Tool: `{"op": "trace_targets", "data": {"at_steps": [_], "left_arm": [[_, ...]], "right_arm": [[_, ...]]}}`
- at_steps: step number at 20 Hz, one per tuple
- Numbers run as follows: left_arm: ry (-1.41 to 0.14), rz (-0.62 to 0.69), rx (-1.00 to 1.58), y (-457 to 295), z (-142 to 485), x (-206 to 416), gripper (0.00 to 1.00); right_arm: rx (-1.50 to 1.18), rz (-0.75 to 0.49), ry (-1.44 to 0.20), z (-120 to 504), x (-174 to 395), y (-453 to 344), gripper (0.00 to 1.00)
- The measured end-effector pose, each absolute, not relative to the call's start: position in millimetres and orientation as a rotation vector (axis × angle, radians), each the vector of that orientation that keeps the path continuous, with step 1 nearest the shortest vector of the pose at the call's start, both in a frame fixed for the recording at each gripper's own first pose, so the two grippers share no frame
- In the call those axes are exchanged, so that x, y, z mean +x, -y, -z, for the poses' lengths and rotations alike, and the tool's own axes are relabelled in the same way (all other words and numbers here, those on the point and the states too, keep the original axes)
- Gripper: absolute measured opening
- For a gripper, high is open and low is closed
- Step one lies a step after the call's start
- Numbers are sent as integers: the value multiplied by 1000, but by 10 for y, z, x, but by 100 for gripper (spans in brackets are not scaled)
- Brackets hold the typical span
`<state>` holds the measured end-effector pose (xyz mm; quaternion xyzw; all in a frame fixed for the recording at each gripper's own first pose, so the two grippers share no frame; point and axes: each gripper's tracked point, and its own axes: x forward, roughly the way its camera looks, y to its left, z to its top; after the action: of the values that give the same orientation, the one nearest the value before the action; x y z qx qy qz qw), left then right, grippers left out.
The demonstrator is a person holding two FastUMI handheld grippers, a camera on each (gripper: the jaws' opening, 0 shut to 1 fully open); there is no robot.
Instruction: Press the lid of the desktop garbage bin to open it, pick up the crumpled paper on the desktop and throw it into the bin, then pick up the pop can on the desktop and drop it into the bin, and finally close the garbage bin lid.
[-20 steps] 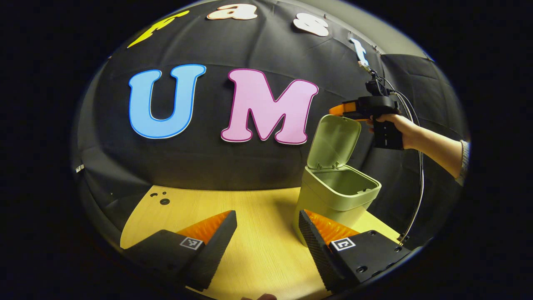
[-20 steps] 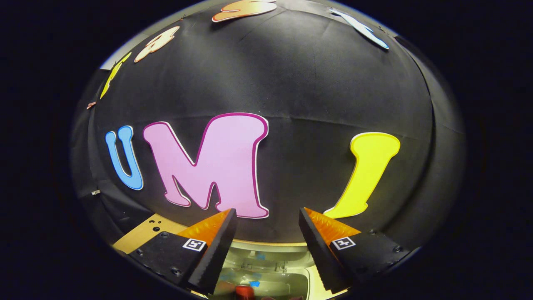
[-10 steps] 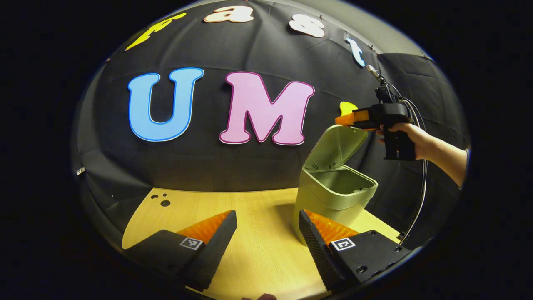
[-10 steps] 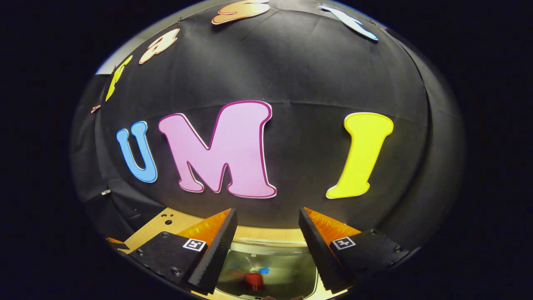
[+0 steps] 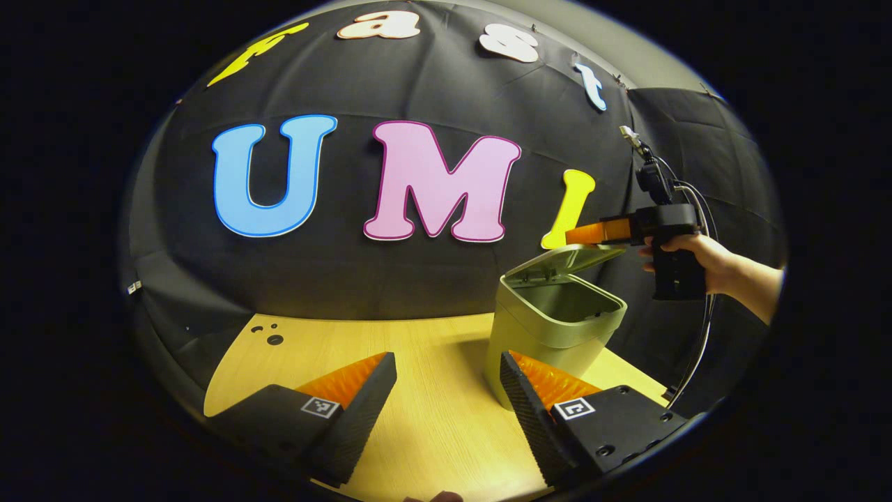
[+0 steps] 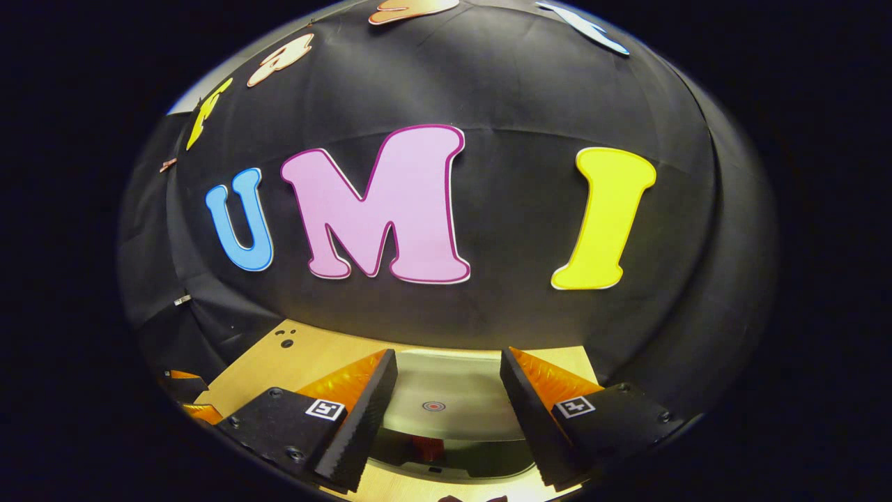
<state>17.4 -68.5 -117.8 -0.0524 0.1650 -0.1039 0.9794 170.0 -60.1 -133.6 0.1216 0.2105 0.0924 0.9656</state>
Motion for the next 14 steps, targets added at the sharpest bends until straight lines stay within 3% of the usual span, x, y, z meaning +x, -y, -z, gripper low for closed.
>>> {"op": "trace_targets", "data": {"at_steps": [14], "left_arm": [[-339, 215, -107, 737, 1205, 165, 96]], "right_arm": [[232, -213, -531, 1885, 1324, 369, 94]]}}
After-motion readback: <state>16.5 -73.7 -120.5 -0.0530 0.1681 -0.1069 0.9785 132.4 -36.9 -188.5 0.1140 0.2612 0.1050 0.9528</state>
